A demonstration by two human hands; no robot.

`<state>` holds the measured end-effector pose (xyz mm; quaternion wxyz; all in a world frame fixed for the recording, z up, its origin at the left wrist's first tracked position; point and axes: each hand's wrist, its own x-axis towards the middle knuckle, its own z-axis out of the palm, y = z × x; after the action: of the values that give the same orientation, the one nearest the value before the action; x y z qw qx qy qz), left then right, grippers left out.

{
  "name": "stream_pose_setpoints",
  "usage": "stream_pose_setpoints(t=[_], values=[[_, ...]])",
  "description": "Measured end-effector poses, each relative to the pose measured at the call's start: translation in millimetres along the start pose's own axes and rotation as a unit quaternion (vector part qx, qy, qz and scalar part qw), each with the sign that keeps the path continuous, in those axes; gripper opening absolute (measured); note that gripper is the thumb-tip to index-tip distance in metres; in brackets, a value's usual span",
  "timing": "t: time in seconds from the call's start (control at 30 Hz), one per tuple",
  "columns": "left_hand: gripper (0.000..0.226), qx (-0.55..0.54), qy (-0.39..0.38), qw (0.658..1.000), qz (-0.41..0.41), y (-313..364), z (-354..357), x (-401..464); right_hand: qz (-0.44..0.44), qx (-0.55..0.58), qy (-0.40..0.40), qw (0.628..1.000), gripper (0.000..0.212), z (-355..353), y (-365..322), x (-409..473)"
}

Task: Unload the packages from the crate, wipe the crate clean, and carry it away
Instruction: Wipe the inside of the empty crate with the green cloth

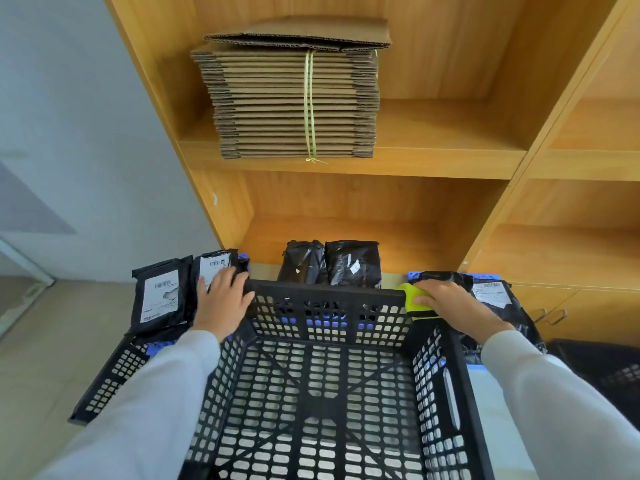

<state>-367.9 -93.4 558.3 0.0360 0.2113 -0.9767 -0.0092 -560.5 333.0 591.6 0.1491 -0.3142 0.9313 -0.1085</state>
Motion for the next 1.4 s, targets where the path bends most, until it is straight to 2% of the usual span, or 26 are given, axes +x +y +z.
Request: stream_pose_setpoints(t=[0.07, 0.17, 0.27, 0.4, 0.47, 0.63, 0.8, 0.9, 0.93, 1.0, 1.23, 1.4], values=[[0.048, -0.032, -0.015, 0.998, -0.044, -26.4, 0.4, -3.9, -0.020, -0.072, 0.022, 0.997, 0.049, 5.2, -2.7, -0.9], [0.048, -0.185, -0.083, 0.978, -0.047, -42.7, 2.3, -6.4, -0.031, -0.082, 0.085, 0.993, 0.043, 14.6, -1.6, -3.2], [0.039, -0.254, -0.057, 0.964, -0.056, -43.4, 2.9, -4.3, -0.049, -0.109, 0.108, 0.987, 0.041, 18.9, -1.2, 0.1], [0.037, -0.299, -0.046, 0.948, -0.095, -41.1, 5.9, -6.0, -0.036, 0.000, 0.142, 0.989, 0.034, 13.5, 1.1, 4.8], [0.038, -0.301, -0.046, 0.946, -0.113, -39.7, 6.9, -6.4, -0.038, 0.030, 0.148, 0.988, 0.030, 8.8, 1.9, 5.3], [0.037, -0.293, -0.041, 0.948, -0.122, -39.1, 8.1, -5.0, -0.059, 0.007, 0.158, 0.986, 0.025, 9.6, -8.6, 10.8], [0.034, -0.275, -0.042, 0.950, -0.140, -39.3, 9.2, -5.9, -0.059, -0.021, 0.150, 0.987, 0.043, 7.4, -33.0, 17.1], [0.035, -0.234, -0.036, 0.961, -0.141, -38.0, 9.0, -5.9, -0.072, -0.032, 0.139, 0.987, 0.069, 9.0, -55.8, 27.6], [0.034, -0.228, -0.035, 0.963, -0.140, -37.7, 8.4, -6.3, -0.075, -0.035, 0.131, 0.988, 0.067, 10.8, -66.5, 31.3], [0.032, -0.229, -0.033, 0.964, -0.133, -38.2, 8.6, -6.1, -0.073, -0.034, 0.118, 0.990, 0.049, 12.8, -90.3, 37.8], [0.030, -0.239, -0.033, 0.963, -0.123, -37.1, 7.7, -7.6, -0.104, -0.022, 0.136, 0.985, 0.039, 34.7, -147.1, 62.0], [0.030, -0.241, -0.030, 0.962, -0.122, -36.5, 5.3, -6.8, -0.117, -0.025, 0.139, 0.983, 0.040, 47.8, -181.3, 81.4]])
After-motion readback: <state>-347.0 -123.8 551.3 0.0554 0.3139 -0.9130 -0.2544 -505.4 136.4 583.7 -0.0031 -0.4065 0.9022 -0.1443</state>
